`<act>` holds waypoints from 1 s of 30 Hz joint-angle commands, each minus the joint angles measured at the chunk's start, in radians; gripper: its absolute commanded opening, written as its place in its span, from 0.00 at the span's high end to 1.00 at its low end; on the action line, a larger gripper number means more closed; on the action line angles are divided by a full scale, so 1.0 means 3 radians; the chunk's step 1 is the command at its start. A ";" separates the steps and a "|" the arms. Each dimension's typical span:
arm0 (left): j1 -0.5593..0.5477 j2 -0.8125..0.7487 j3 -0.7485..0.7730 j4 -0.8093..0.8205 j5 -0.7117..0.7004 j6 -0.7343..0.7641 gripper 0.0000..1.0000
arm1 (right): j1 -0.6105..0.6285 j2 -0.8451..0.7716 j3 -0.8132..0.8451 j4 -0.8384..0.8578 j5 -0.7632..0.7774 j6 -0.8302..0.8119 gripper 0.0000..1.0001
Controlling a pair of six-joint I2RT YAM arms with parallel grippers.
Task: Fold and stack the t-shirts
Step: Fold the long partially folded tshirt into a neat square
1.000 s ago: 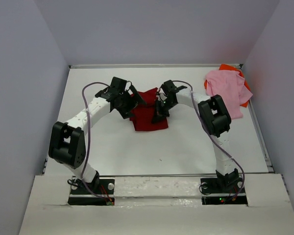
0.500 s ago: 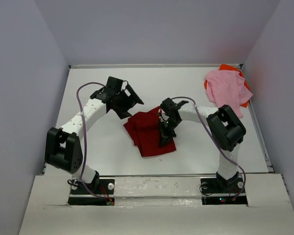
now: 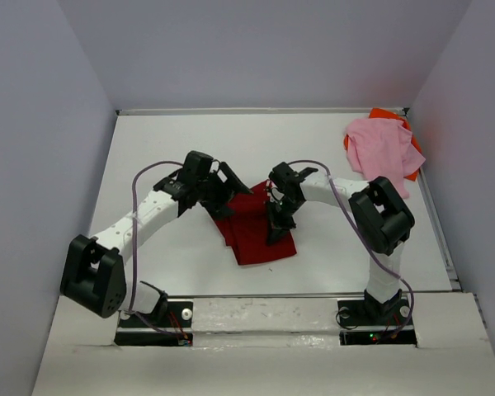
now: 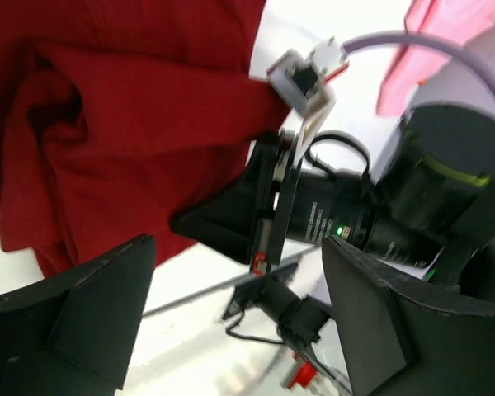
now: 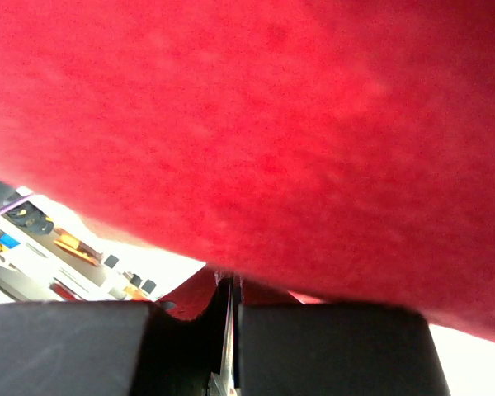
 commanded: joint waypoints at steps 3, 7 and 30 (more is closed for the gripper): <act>-0.0055 -0.0542 -0.0881 0.1050 0.0355 -0.0754 0.09 | 0.0020 0.0043 0.0148 0.0022 0.0005 0.0059 1.00; -0.0081 -0.0839 -0.1265 0.1591 0.0228 -0.1132 0.09 | 0.0020 0.0043 0.0138 0.0047 -0.0010 0.0070 1.00; -0.0208 0.0325 -0.1788 0.3954 0.0054 -0.1726 0.08 | 0.0020 0.0002 0.0102 0.0088 -0.0051 0.0085 1.00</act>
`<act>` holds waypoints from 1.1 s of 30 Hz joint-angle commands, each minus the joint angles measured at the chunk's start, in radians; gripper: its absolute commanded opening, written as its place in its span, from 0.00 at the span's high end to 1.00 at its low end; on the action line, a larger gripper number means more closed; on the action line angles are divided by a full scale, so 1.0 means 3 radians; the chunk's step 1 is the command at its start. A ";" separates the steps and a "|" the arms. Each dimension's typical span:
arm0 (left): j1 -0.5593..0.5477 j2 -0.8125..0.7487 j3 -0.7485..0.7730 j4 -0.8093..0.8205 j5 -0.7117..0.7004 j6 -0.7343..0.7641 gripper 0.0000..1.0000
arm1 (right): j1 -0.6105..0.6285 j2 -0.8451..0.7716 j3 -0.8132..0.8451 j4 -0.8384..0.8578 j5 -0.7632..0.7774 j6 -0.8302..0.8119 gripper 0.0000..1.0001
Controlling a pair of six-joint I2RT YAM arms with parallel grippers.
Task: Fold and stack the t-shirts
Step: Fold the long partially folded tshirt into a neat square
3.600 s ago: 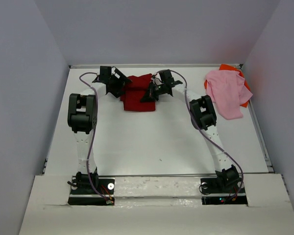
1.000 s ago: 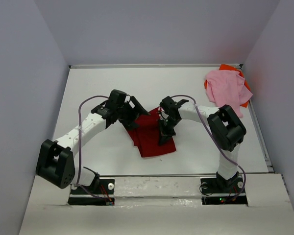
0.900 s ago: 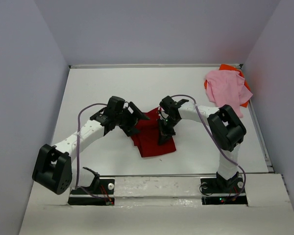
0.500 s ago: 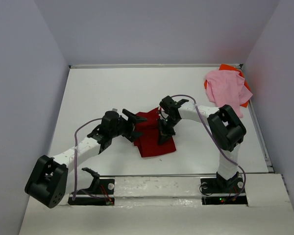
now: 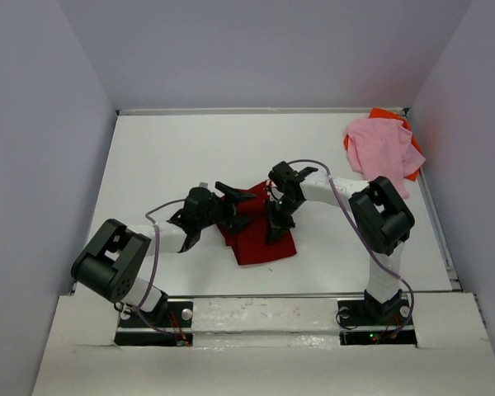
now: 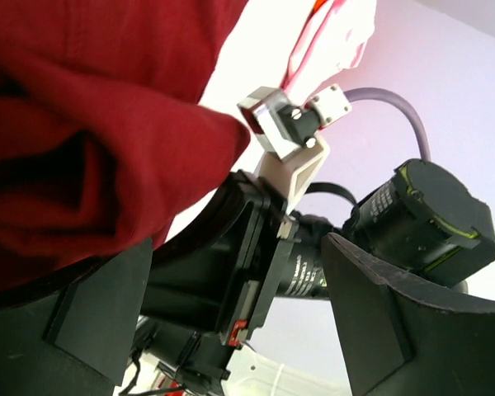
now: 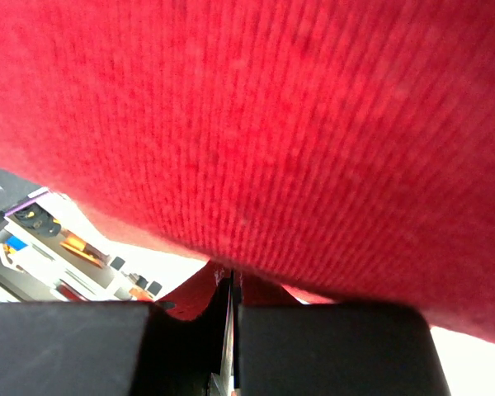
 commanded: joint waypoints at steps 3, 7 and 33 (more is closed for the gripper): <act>-0.0019 0.0364 0.0109 0.0873 0.0017 -0.0096 0.08 | 0.0020 -0.0011 0.0044 0.0069 -0.0050 0.0029 1.00; -0.0014 0.0712 0.0278 0.1032 0.0012 -0.0097 0.08 | 0.0020 -0.0031 0.0023 0.0079 -0.0050 0.0039 1.00; 0.0416 0.0933 0.1000 0.0690 -0.0019 0.0266 0.05 | 0.0020 -0.0195 0.0033 0.0070 0.0072 0.0034 1.00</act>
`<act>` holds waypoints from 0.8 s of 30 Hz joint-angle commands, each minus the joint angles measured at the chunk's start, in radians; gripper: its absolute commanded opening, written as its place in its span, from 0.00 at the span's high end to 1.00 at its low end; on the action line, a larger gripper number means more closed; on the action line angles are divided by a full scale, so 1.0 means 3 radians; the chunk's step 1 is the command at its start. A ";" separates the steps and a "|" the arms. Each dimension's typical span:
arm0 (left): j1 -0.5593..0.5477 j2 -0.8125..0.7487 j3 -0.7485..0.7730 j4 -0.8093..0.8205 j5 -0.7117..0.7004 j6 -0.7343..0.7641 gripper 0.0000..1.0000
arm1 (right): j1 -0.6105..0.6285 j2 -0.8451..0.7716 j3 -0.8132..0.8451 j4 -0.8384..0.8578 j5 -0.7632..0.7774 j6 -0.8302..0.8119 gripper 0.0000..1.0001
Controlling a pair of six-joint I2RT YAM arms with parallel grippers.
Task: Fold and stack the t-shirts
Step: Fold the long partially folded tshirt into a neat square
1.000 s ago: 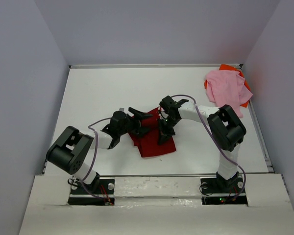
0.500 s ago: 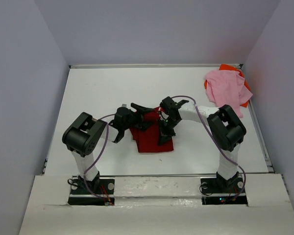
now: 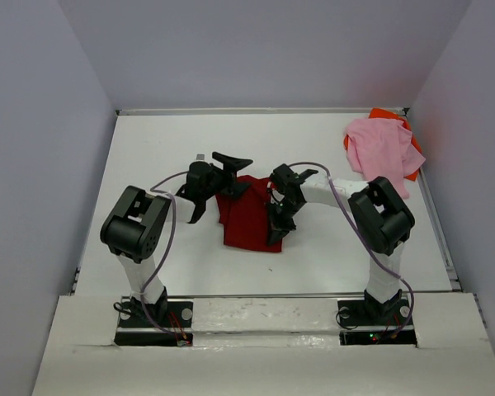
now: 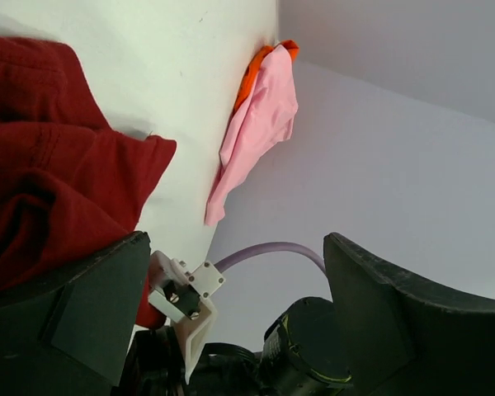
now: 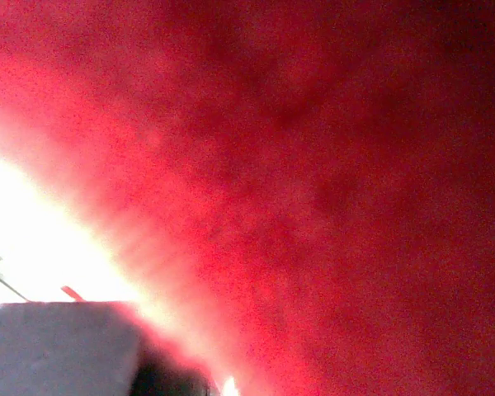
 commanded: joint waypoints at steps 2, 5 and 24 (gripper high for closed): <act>-0.0004 -0.0284 -0.0012 -0.0079 0.0000 0.0171 0.05 | 0.0020 -0.0258 0.0384 -0.0166 0.0155 0.0012 1.00; -0.0004 -0.0356 -0.0017 -0.0166 0.0010 0.0207 0.04 | 0.0020 -0.0212 0.0681 -0.0294 0.0125 -0.0008 1.00; -0.0311 -0.1869 -0.0523 -0.1455 0.0087 0.0161 0.02 | -0.0654 -0.0227 0.0770 0.0215 -0.0212 0.0053 0.76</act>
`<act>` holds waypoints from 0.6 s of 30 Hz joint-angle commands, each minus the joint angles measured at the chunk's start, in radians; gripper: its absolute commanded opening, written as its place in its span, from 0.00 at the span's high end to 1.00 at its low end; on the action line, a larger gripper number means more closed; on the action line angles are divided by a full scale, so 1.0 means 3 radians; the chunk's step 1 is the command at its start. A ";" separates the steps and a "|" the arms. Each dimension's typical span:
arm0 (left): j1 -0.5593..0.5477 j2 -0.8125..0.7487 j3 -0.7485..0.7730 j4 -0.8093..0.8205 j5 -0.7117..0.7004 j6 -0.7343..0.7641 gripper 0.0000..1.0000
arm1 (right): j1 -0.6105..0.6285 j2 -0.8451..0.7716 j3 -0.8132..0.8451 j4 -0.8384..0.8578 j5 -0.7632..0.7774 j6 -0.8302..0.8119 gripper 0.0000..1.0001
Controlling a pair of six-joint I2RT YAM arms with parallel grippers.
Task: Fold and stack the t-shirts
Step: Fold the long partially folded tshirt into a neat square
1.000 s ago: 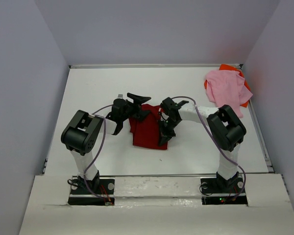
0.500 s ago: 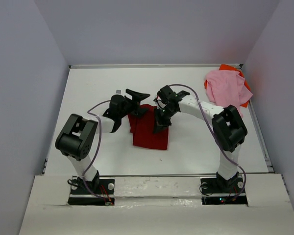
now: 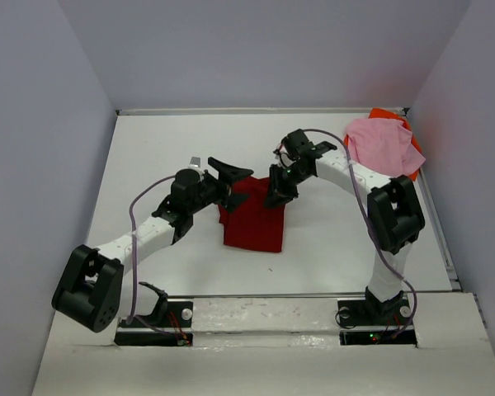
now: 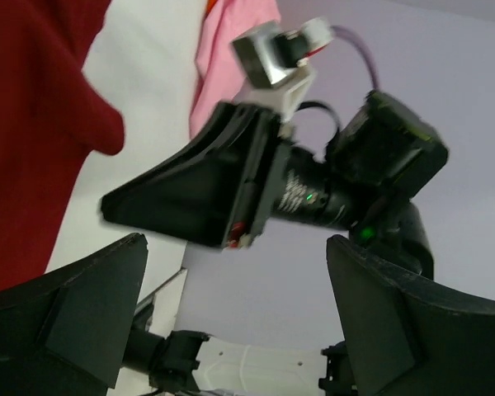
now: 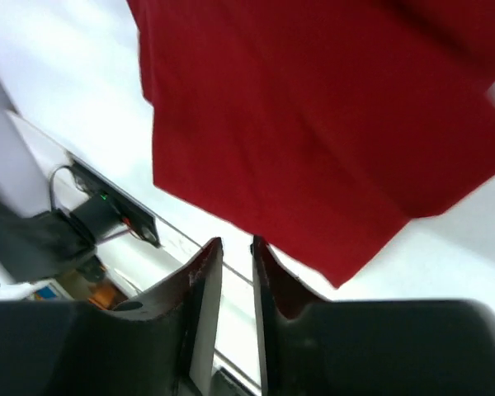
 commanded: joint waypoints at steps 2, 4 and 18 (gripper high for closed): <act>-0.0100 -0.0158 -0.0236 -0.0154 0.0008 -0.0046 0.02 | -0.0447 -0.0064 -0.0142 0.0652 -0.0601 0.0233 1.00; -0.0100 -0.0143 -0.0262 -0.0093 0.0034 -0.0026 0.03 | -0.0621 -0.0064 -0.0321 0.1065 -0.0913 0.0427 1.00; -0.0100 0.0613 -0.0155 -0.0021 0.0591 0.0184 1.00 | -0.0683 -0.0151 -0.0628 0.1812 -0.1210 0.0908 1.00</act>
